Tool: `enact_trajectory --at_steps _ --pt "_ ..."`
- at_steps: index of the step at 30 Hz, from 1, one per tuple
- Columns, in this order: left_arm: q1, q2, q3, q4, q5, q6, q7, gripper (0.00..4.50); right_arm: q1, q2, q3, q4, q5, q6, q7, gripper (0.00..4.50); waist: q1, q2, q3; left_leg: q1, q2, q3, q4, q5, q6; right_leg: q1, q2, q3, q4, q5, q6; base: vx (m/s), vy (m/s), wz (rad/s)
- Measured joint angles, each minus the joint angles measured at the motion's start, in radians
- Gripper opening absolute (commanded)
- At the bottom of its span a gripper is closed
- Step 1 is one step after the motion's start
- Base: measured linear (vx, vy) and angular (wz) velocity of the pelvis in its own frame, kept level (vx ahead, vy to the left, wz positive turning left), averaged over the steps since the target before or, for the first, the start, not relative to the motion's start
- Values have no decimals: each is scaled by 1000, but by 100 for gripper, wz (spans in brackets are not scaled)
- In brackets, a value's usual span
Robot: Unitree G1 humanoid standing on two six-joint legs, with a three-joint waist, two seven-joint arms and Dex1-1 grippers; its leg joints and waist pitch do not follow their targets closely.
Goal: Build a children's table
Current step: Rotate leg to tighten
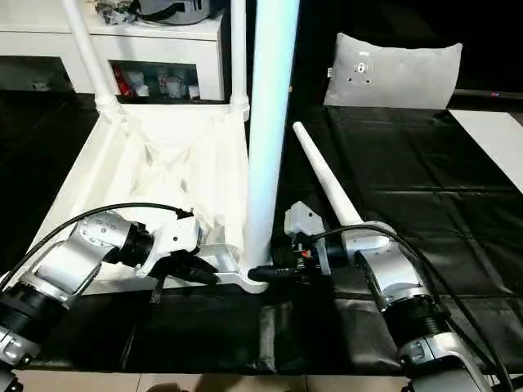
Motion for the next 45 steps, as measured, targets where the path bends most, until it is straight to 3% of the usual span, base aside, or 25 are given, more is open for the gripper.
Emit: enact_trajectory --at_steps 7,13,16,20,25,28,29,35,40,45 --pt "3 -2 4 -1 -3 4 2 0 5 2 -1 -3 6 6 0 248 0 0 0 0 0 0 0 0 0 1 0 0 0 0 0 0 0 0" --pt "43 -75 65 -35 -10 133 132 0 36 43 -56 -33 25 112 -114 241 -3 0 0 1 -2 1 0 0 0 2 0 4 0 -1 1 0 0 0" --pt "48 -142 108 -34 -4 223 266 0 26 94 -103 -20 13 170 -266 238 -26 0 0 1 -2 2 1 0 0 2 0 5 0 -1 2 0 0 0" --pt "49 -260 173 -44 4 358 467 0 -28 194 -163 41 -14 214 -500 238 -80 0 0 0 -3 0 3 0 0 0 0 1 -4 -1 2 0 0 0" --pt "48 -354 212 -49 34 407 636 0 -88 281 -192 93 -51 234 -705 236 -110 -1 1 -3 -2 -4 4 0 0 -3 0 -8 -5 -1 2 0 0 0" --pt "45 -383 216 -49 41 408 696 0 -93 301 -192 104 -75 194 -768 236 -108 -1 1 -7 -2 -6 2 0 0 -4 0 -11 -4 -1 2 0 0 0" --pt "41 -385 215 -49 42 408 701 0 -93 303 -192 105 -86 176 -774 271 -105 -1 1 -8 -2 -6 1 0 0 -6 0 -11 -4 -1 1 0 0 0" --pt "24 -383 199 -36 45 375 704 0 -77 306 -213 88 -63 137 -774 334 -86 -1 0 -17 -1 -6 -2 1 6 -17 1 -11 -1 3 -6 0 0 0" --pt "3 -373 186 11 47 333 702 0 -41 282 -220 39 -51 154 -749 382 -74 -1 0 -17 -1 -5 0 1 5 -16 1 -10 -1 4 -7 0 0 0" --pt "-30 -359 188 76 51 282 716 0 30 258 -223 -25 -18 186 -710 412 -78 -1 1 -16 -1 -4 0 0 1 -16 1 -10 -2 5 -3 0 0 0"
